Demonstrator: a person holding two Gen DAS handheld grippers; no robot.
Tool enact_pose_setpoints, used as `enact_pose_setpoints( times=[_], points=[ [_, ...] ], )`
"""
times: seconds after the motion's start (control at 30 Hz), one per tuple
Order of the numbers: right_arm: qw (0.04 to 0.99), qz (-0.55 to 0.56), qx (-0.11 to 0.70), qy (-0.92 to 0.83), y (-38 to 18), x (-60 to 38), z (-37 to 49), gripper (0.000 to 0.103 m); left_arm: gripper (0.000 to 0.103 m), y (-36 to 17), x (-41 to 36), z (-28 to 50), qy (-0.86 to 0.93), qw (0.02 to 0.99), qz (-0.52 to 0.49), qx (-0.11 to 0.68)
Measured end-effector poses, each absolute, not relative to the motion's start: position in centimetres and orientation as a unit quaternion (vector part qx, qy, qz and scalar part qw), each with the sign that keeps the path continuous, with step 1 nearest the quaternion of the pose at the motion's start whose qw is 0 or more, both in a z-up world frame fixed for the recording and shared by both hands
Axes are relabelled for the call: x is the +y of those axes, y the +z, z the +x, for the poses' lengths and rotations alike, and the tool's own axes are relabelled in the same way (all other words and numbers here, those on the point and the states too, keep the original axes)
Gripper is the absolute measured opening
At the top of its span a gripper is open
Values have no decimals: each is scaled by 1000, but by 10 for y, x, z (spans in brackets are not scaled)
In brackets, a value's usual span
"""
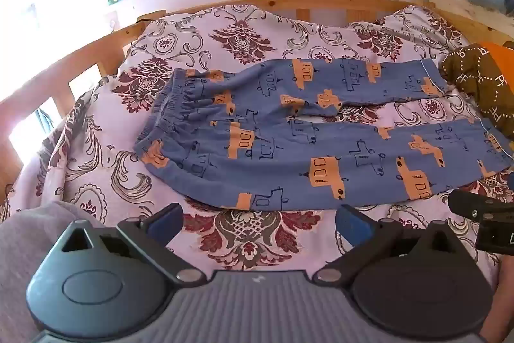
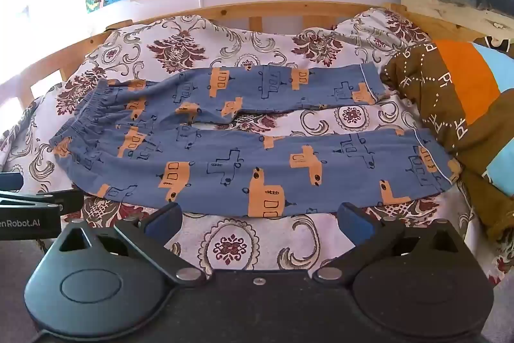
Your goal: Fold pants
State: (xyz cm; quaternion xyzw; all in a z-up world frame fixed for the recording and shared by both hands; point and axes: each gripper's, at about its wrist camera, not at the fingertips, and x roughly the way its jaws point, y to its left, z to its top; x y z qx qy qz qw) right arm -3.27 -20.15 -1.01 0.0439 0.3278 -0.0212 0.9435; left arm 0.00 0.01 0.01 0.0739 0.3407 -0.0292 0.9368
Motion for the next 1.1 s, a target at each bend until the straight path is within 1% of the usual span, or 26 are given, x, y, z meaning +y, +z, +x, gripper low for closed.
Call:
enact_pose_setpoints(
  times=[1.1],
  points=[
    [941, 61, 333, -24, -11, -205, -33, 102, 103, -1, 0, 0, -26, 936, 80, 341]
  ],
)
